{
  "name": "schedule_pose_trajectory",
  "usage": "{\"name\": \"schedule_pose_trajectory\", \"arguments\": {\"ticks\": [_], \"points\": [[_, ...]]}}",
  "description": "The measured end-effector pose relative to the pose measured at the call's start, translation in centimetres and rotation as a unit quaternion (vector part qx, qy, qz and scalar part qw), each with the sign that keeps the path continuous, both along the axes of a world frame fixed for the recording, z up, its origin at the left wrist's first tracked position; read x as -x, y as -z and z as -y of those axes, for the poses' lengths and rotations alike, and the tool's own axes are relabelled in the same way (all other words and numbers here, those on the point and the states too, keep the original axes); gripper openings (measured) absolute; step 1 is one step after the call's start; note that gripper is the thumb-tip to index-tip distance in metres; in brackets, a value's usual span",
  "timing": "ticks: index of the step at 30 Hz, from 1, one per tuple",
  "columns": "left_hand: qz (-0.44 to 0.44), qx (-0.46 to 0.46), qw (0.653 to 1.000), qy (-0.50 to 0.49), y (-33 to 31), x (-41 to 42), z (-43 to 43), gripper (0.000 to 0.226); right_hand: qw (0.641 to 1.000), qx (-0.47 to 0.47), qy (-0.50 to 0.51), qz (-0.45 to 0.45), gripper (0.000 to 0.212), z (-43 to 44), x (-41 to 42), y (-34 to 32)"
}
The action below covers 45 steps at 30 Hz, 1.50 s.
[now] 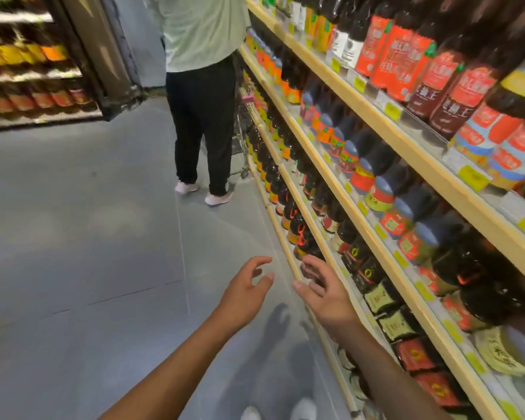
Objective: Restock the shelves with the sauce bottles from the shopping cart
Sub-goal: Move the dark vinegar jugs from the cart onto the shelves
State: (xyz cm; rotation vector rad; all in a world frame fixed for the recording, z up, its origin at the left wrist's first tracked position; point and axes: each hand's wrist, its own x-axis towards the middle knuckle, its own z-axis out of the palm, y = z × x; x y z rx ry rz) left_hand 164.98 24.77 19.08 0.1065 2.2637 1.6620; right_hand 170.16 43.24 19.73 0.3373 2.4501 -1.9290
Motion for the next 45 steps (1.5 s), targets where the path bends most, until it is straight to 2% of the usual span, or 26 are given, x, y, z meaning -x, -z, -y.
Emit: {"name": "schedule_pose_trajectory", "arguments": {"ticks": [5,9,14,19,22,25,36,45], "points": [[0.006,-0.007,0.999,-0.048,0.8,3.3,1.1,0.027,0.998,-0.010,-0.058,0.013,0.047,0.4,5.2,0.1],[0.011,0.000,0.997,-0.076,1.4,6.9,1.2,0.025,0.997,-0.003,-0.070,0.018,0.053,0.2,10.1,1.1],[0.028,0.001,0.993,-0.112,1.1,11.9,0.9,0.024,0.995,-0.005,-0.096,0.039,0.044,-0.8,16.5,2.0],[0.036,-0.014,0.988,-0.151,1.0,16.3,-0.2,0.025,0.992,0.000,-0.120,0.037,0.052,-2.1,22.0,2.3],[0.038,-0.015,0.984,-0.173,1.5,18.6,-0.7,0.026,0.991,0.007,-0.127,0.043,0.044,-2.4,25.0,3.0],[0.042,-0.014,0.981,-0.189,1.9,20.4,-0.7,0.026,0.988,0.000,-0.144,0.048,0.048,-2.6,27.6,3.7],[0.044,-0.024,0.972,-0.228,2.4,26.4,2.0,0.025,0.985,0.012,-0.161,0.056,0.040,-0.1,34.7,4.6],[0.058,-0.020,0.977,-0.203,2.6,33.5,7.8,0.024,0.988,0.018,-0.143,0.054,0.036,4.9,41.4,4.0]]}}
